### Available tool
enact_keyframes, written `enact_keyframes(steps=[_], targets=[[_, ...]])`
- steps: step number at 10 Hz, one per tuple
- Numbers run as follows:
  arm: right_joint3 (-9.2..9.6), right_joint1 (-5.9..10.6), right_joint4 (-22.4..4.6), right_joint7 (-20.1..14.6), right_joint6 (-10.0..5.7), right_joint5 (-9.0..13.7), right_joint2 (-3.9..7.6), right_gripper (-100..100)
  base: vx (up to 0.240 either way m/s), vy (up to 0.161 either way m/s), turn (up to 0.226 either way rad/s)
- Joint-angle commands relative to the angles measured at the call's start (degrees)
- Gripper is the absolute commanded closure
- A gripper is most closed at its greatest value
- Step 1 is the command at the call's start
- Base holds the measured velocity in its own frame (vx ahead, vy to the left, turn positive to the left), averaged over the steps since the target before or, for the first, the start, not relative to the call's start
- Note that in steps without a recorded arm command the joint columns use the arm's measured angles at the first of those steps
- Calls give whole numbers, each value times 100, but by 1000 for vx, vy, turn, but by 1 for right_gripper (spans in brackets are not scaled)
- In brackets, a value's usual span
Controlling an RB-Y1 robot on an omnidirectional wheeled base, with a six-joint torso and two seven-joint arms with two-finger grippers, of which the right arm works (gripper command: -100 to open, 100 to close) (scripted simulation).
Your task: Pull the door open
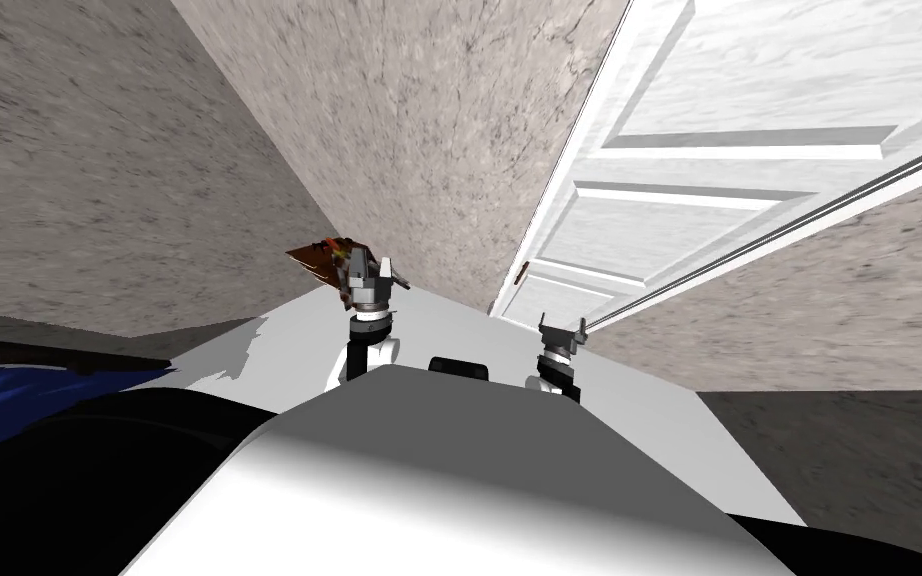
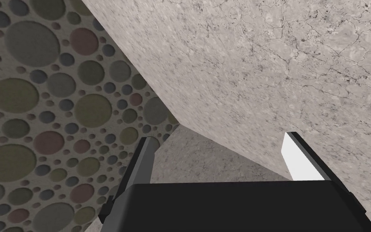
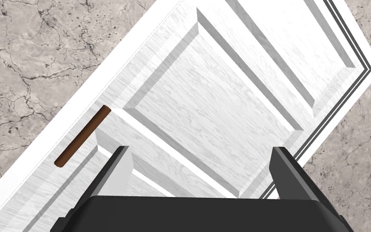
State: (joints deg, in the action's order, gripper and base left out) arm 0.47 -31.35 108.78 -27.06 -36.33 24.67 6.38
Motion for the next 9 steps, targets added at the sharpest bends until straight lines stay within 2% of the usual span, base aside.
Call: enact_keyframes(steps=[1, 9], targets=[[4, -17, -165, -210, -78, 174, 38, -100, 91, -7, 162], [37, -76, -1263, -1285, -686, 1024, 292, -100, 99, -25, 204]])
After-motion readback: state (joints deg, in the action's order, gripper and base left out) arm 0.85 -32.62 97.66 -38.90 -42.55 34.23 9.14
